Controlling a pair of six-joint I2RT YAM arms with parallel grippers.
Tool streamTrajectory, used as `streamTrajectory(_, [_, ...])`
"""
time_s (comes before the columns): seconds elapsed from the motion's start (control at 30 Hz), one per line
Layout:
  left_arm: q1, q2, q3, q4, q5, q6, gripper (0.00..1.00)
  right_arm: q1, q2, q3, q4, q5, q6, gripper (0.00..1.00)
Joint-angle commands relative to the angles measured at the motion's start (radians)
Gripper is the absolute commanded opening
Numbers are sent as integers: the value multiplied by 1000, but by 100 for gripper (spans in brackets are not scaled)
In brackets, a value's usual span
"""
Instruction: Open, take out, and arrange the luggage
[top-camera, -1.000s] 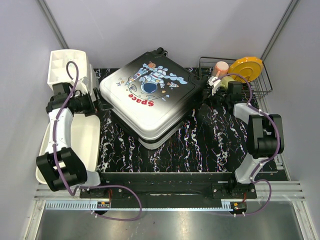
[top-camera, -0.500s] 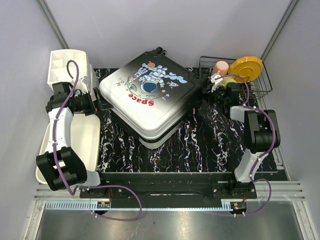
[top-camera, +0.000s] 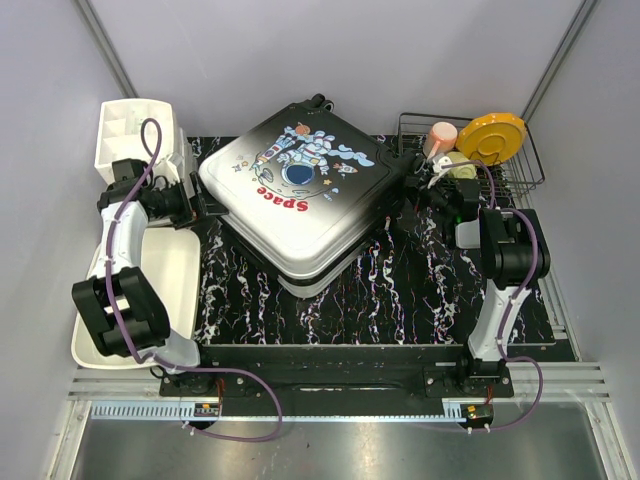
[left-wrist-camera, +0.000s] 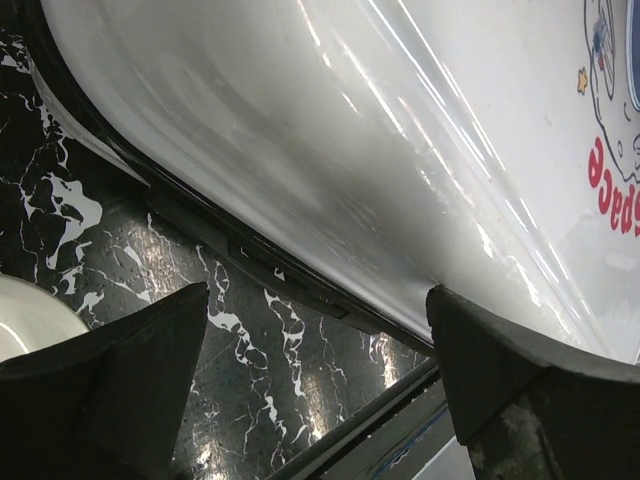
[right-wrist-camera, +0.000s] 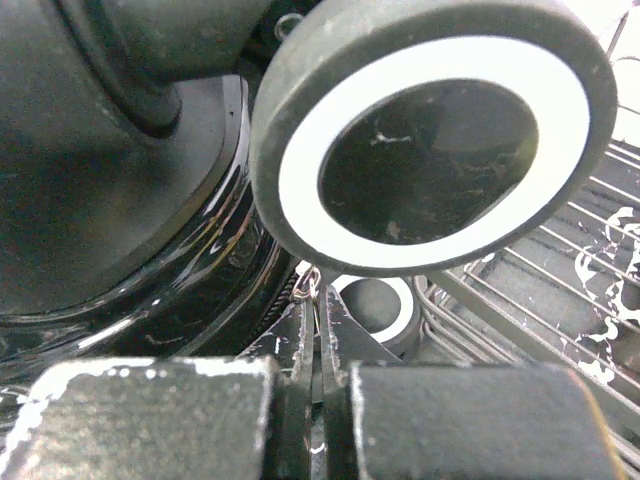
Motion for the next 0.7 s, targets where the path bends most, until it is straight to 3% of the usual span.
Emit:
streamTrajectory(0.0, [-19, 23, 59, 59, 25, -10, 95, 24, 7, 92, 316, -13, 83, 3])
streamTrajectory(0.2, [-27, 46, 59, 82, 14, -25, 95, 46, 59, 122, 370, -2, 80, 10])
streamTrajectory(0.4, [-33, 50, 71, 88, 14, -36, 94, 51, 86, 147, 385, 4, 99, 24])
streamTrajectory(0.47, [-33, 39, 72, 88, 12, -38, 95, 49, 58, 112, 379, 13, 99, 38])
streamTrajectory(0.53, [-33, 27, 74, 90, 17, -39, 96, 34, -14, 72, 375, 1, 93, 61])
streamTrajectory(0.63, [-35, 5, 76, 90, 32, -41, 99, 20, -147, -23, 266, -34, -37, 75])
streamTrajectory(0.67, [-32, -4, 76, 91, 32, -41, 99, 14, -180, -52, 146, -28, -77, 81])
